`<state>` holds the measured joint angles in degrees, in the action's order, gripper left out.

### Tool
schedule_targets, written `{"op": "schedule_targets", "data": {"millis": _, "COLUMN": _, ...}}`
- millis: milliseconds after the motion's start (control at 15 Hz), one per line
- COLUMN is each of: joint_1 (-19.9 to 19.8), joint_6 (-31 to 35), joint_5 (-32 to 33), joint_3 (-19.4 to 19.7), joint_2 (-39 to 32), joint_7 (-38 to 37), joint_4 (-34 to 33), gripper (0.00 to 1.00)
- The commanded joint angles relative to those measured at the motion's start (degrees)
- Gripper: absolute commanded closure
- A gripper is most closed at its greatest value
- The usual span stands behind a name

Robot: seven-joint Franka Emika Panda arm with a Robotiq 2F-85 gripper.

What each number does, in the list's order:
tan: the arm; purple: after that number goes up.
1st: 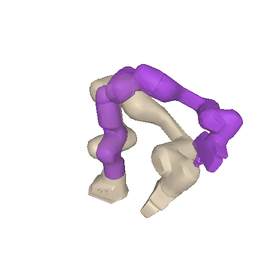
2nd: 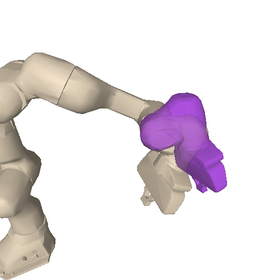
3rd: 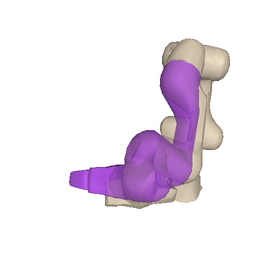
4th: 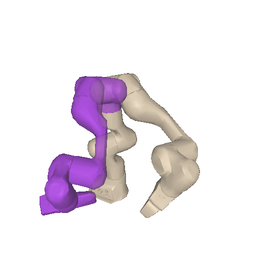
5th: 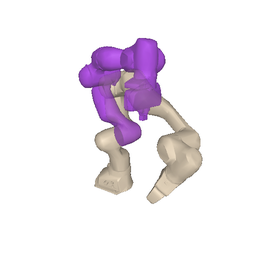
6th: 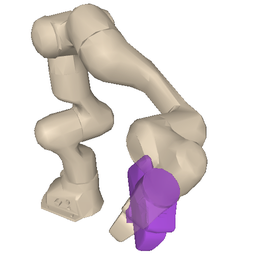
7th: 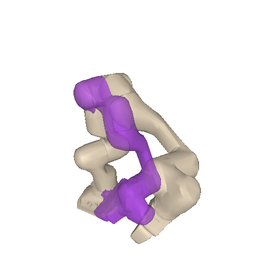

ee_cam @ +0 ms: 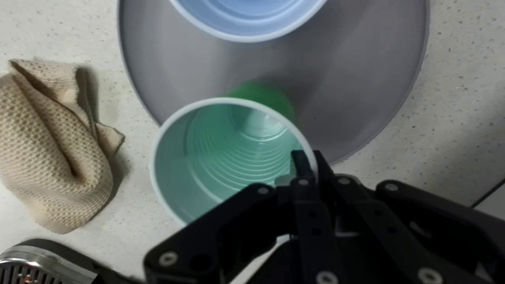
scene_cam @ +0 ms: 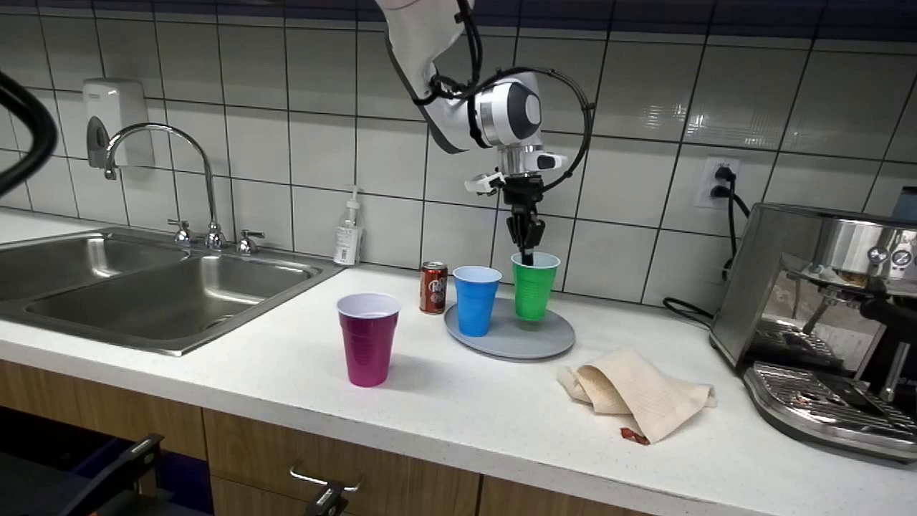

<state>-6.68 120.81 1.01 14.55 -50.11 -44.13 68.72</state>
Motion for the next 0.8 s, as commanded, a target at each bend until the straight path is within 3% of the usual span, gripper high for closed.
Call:
{"op": "schedule_targets", "data": {"millis": 0, "joint_1": -2.2, "joint_6": -3.3, "joint_5": -2.1, "joint_3": -2.3, "joint_2": -4.5, "joint_7": 2.4, "joint_4": -7.7, "gripper": 0.99}}
{"op": "schedule_targets", "data": {"millis": 667, "joint_1": -2.3, "joint_6": -5.4, "joint_5": -2.6, "joint_3": -2.7, "joint_2": -7.8, "joint_7": 3.3, "joint_4": -12.8, "gripper": 0.99}}
{"op": "schedule_targets", "data": {"millis": 733, "joint_1": -2.3, "joint_6": -5.1, "joint_5": -2.4, "joint_3": -2.6, "joint_2": -7.9, "joint_7": 3.8, "joint_4": -12.8, "gripper": 0.83}}
